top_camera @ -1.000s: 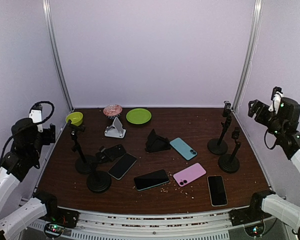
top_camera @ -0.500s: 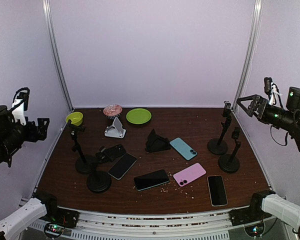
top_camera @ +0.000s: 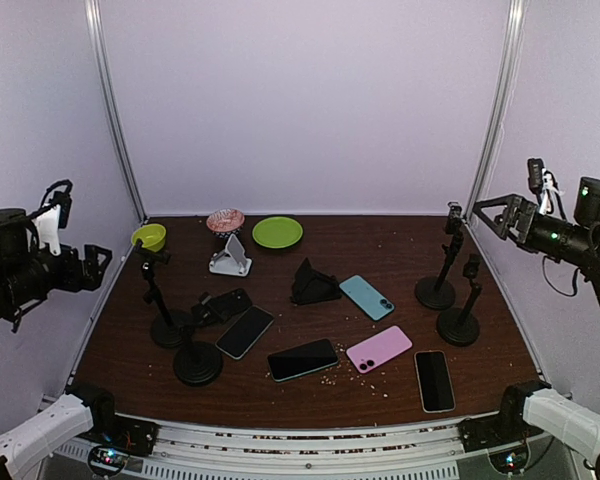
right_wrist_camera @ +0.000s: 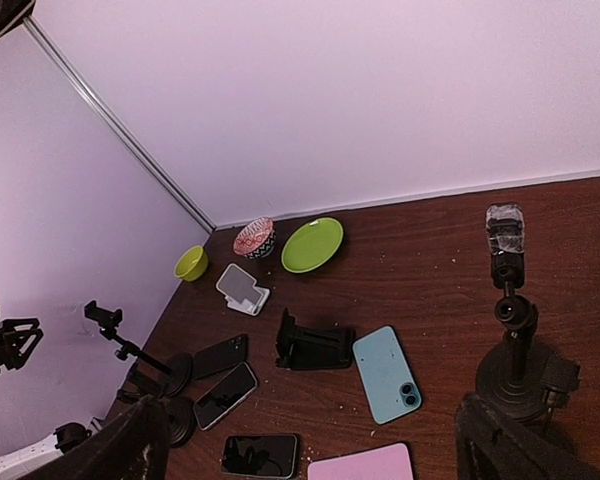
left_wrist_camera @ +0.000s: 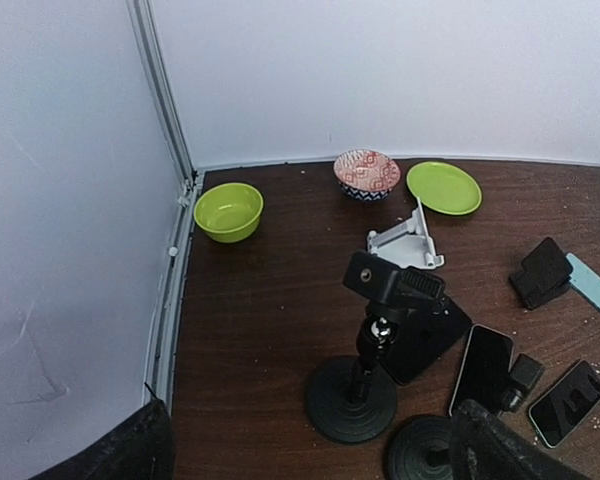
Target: Remove the phone from the phone stand
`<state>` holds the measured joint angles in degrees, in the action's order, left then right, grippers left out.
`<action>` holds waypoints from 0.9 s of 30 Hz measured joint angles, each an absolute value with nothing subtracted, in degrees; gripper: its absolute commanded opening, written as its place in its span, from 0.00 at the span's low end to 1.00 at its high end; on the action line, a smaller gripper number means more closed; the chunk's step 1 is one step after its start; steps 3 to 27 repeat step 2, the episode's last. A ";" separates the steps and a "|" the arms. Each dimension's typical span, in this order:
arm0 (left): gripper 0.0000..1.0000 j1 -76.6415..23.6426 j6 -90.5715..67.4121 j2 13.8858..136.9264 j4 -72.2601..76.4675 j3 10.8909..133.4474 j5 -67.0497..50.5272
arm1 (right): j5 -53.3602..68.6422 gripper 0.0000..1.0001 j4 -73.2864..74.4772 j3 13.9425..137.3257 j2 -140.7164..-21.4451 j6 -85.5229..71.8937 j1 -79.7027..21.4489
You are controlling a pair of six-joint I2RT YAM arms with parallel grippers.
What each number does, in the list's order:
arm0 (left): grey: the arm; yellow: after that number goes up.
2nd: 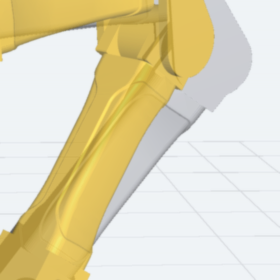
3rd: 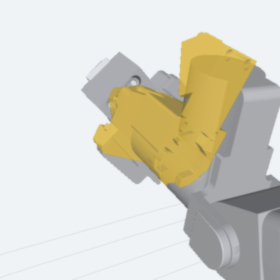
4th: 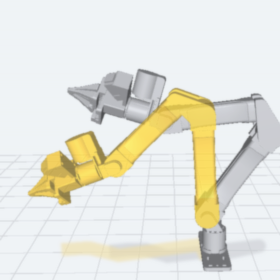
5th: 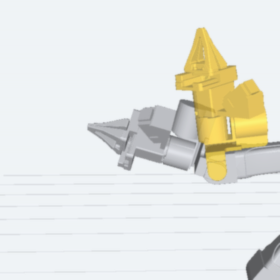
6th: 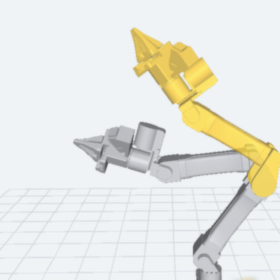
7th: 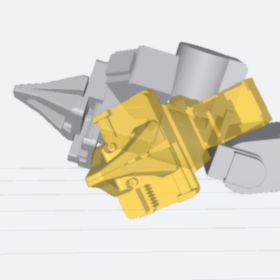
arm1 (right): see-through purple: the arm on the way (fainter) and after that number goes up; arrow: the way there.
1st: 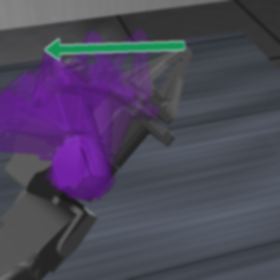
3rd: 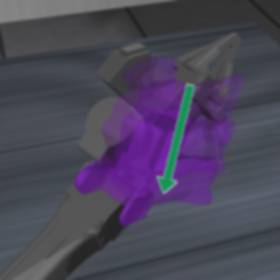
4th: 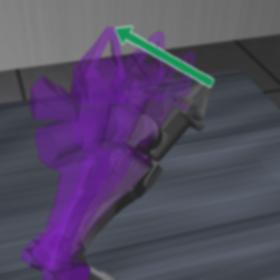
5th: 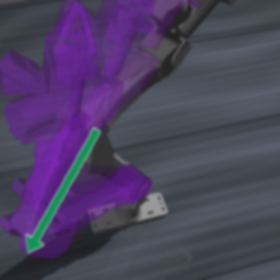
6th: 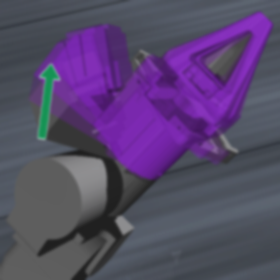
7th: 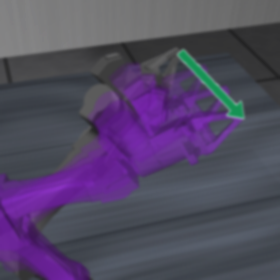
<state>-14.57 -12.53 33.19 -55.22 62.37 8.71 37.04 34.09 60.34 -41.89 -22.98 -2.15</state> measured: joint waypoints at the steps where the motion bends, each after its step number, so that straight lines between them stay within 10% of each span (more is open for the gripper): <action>1: 0.98 -14.57 -12.53 33.10 -55.29 62.37 8.62 | 37.04 1.00 34.09 60.34 -41.89 -22.98 -2.15; 27: 0.98 -14.57 -12.53 32.95 -55.37 62.33 8.51 | 37.04 1.00 34.06 60.34 -41.95 -23.00 -2.15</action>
